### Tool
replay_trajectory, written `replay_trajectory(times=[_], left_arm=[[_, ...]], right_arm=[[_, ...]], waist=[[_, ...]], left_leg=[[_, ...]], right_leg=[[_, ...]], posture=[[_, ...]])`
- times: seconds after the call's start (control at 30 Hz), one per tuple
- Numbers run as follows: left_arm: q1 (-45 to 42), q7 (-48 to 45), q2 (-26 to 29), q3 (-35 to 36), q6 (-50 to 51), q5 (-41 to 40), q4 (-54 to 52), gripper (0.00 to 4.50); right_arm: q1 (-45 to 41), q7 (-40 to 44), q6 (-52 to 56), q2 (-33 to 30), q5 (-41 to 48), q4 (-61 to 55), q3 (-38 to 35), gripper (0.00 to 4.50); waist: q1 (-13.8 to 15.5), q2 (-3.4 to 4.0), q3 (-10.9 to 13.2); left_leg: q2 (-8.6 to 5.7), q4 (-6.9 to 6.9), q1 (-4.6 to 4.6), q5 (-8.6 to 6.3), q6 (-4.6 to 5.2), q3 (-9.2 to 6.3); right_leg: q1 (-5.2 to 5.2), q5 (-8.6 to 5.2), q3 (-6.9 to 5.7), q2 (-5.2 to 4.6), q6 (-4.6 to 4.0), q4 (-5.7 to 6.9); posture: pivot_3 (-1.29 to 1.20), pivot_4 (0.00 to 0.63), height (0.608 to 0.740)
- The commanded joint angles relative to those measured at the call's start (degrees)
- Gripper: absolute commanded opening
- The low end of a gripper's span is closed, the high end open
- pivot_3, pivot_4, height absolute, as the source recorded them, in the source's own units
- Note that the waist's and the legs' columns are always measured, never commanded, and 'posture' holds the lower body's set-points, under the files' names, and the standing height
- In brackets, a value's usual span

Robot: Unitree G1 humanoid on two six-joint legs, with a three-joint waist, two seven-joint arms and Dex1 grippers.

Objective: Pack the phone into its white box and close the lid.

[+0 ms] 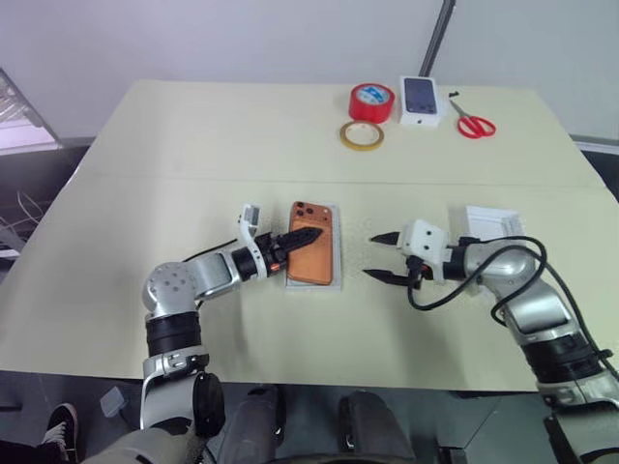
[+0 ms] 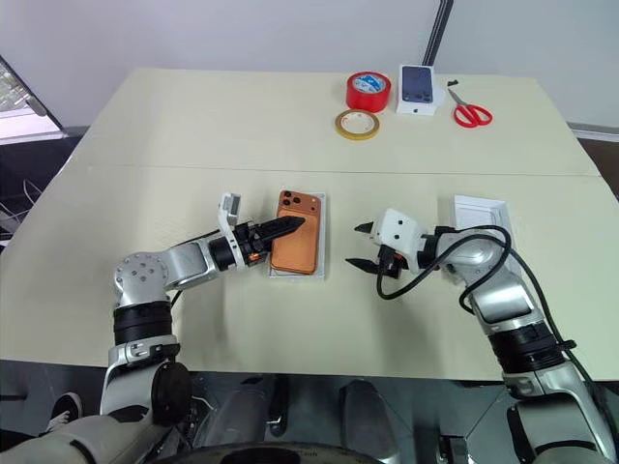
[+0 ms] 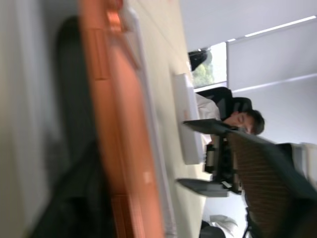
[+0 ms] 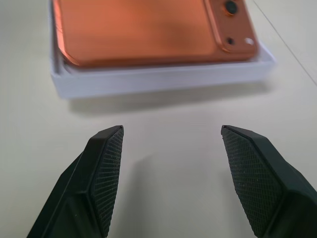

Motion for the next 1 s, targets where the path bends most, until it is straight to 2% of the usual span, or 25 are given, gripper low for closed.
replay_trajectory(times=[0.03,0.33,0.53,0.73,0.77,0.83,0.9,0.97,1.0], left_arm=[[0.1,0.5,1.3,-1.2,1.4,-1.1,-3.6,3.75],[-1.2,0.9,7.2,-4.8,6.7,-1.0,-9.2,3.75],[-0.6,-1.2,14.2,-8.4,4.1,2.1,-12.8,3.75],[-2.3,-1.6,15.5,-6.3,-0.8,3.1,-12.2,3.75],[-2.4,-1.1,15.6,-5.7,-2.0,3.9,-11.0,3.51],[-1.2,-2.6,18.7,-9.3,-6.7,8.6,-10.8,2.90],[0.1,-4.5,21.7,-13.8,-10.8,13.2,-11.3,1.98],[1.4,-7.0,24.3,-18.5,-15.7,17.9,-11.0,0.88],[1.7,-7.5,24.6,-19.6,-16.7,18.9,-10.6,0.34]], right_arm=[[-1.2,-1.0,-0.9,0.7,-0.5,-0.5,-0.1,3.30],[-2.0,-1.8,-1.6,2.7,-1.2,0.6,0.8,3.30],[-2.6,-2.3,-1.7,3.2,-1.4,1.4,0.9,3.30],[-3.8,-3.1,-2.6,3.5,-2.4,3.2,1.1,3.30],[-4.0,-3.1,-2.1,3.8,-2.0,3.6,0.9,3.04],[-4.3,-3.1,-2.6,3.6,-2.5,4.4,1.2,2.42],[-4.8,-4.3,-4.0,3.6,-4.3,5.9,1.6,1.47],[-5.2,-5.3,-6.3,3.3,-6.7,7.7,2.5,0.39],[-5.4,-5.7,-7.0,3.3,-7.6,8.4,2.7,0.00]], waist=[[0.0,0.00,0.0],[0.0,0.00,0.0],[0.0,0.01,0.0],[0.0,0.01,0.0],[0.0,0.00,0.0],[0.0,0.01,0.0],[-0.2,0.01,0.0],[-0.2,0.02,0.0],[-0.1,0.02,0.0]], left_leg=[[0.00,-0.01,0.00,0.00,0.00,0.00],[0.01,-0.02,-0.02,0.01,-0.02,0.00],[0.01,-0.03,-0.02,0.02,-0.04,0.00],[0.01,-0.03,-0.02,0.02,-0.04,0.00],[0.01,-0.02,-0.02,0.02,-0.04,0.00],[0.01,-0.03,-0.02,0.02,-0.04,0.00],[0.01,-0.08,-0.02,0.02,-0.04,0.01],[0.01,-0.11,-0.01,0.03,-0.05,0.04],[0.00,-0.11,-0.01,0.03,-0.05,0.05]], right_leg=[[-0.01,0.00,0.00,0.00,0.00,0.00],[-0.06,0.00,0.01,0.03,0.00,0.01],[-0.07,0.00,0.01,0.03,0.00,0.01],[-0.08,0.00,0.01,0.01,0.00,0.01],[-0.08,0.00,0.01,0.00,0.00,0.01],[-0.09,0.00,0.01,0.00,0.00,0.01],[-0.11,0.00,0.03,0.02,-0.01,0.01],[-0.13,0.00,0.06,0.03,-0.01,0.00],[-0.13,-0.01,0.06,0.02,-0.01,-0.01]], posture=[[0.00,0.150,0.740],[0.00,0.150,0.740],[0.00,0.150,0.740],[0.00,0.150,0.740],[0.00,0.150,0.740],[0.00,0.150,0.740],[0.00,0.150,0.740],[0.00,0.150,0.740],[0.00,0.150,0.740]])
